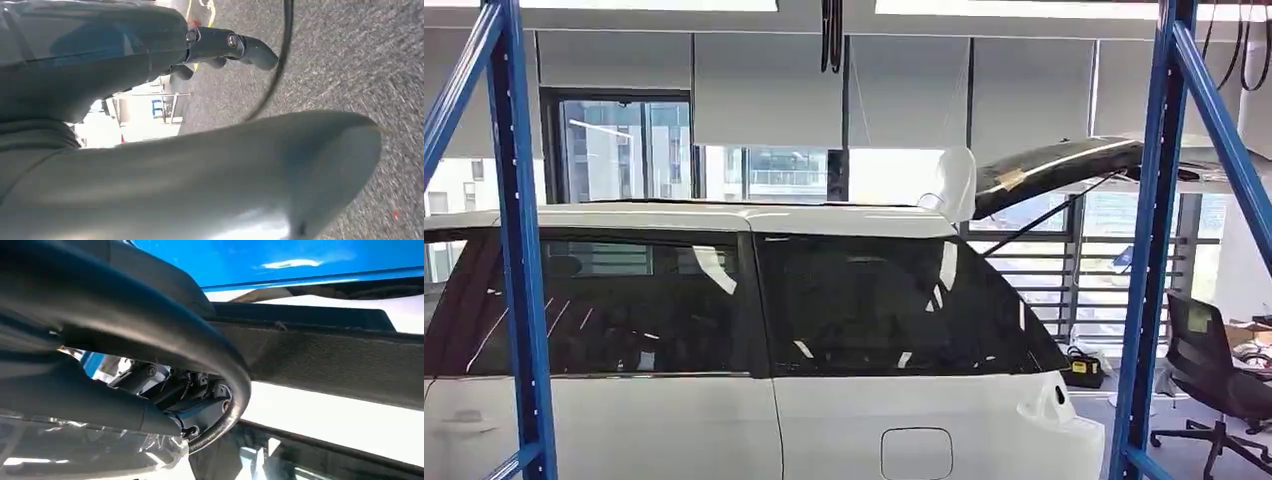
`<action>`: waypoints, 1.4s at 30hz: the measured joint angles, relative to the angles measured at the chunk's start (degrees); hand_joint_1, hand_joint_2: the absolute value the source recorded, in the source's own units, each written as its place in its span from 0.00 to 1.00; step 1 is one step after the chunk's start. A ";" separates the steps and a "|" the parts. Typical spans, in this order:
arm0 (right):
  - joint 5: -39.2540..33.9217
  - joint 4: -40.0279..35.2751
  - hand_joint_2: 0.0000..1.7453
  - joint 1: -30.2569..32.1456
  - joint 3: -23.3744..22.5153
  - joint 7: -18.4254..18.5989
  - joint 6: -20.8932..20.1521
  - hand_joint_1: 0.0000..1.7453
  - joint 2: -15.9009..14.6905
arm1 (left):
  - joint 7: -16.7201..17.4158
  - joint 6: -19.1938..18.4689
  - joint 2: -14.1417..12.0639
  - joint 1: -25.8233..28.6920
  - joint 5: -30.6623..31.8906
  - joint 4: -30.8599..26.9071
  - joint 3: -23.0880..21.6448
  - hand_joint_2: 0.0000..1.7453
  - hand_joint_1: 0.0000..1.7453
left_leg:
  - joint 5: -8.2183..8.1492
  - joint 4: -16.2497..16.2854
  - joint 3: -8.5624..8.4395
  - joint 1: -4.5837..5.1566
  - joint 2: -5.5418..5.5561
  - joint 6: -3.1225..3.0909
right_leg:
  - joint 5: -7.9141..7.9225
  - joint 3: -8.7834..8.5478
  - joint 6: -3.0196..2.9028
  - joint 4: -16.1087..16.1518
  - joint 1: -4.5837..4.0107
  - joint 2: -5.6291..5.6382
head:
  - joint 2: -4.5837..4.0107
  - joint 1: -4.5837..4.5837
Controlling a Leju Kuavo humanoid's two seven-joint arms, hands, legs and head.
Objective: Take the parts from the cabinet and place them on the table.
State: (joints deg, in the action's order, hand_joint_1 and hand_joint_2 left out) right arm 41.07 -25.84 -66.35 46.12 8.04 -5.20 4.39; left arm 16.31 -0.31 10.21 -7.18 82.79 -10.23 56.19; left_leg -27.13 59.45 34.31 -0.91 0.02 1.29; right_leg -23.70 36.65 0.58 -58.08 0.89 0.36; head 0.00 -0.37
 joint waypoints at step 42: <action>0.61 0.98 1.00 0.40 -0.39 -0.15 -0.09 1.00 0.24 | 1.92 -0.37 0.00 0.20 -0.37 0.00 0.57 0.00 0.00 | 1.77 -0.30 1.68 0.42 -0.41 -2.21 | -8.89 5.98 1.44 -18.46 0.24 0.06 | 0.00 0.05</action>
State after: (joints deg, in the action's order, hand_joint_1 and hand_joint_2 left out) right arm 41.68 -24.85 -65.96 45.72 7.89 -5.29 4.63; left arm 18.23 -0.68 10.21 -6.99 82.42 -10.23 56.76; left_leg -25.36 59.15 35.99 -0.49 -0.38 -0.92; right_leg -32.59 42.64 2.02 -76.54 1.12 0.43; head 0.00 -0.33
